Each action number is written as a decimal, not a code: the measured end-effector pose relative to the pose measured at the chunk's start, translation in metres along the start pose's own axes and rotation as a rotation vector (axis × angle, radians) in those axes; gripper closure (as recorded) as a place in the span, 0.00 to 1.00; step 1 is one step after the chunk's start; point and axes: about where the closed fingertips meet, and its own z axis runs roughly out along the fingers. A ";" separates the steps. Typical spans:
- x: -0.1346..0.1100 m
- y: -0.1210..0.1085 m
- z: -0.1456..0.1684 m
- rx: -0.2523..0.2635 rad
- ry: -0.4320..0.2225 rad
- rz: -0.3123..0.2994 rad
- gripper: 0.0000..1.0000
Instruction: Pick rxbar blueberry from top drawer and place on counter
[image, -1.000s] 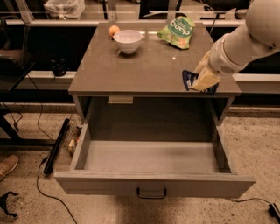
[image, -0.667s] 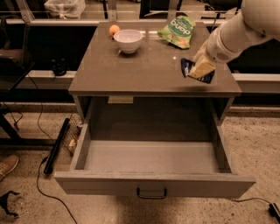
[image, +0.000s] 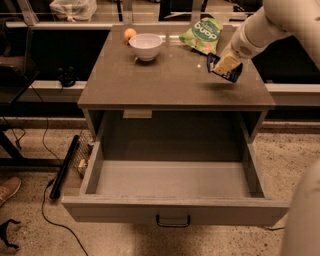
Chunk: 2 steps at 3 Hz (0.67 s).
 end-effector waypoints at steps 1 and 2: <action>0.000 -0.017 0.023 -0.033 0.014 -0.010 0.51; -0.002 -0.020 0.030 -0.047 0.030 -0.042 0.28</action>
Offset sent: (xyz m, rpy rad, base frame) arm 0.0468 -0.0048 -0.0035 -0.0732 0.0441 0.0650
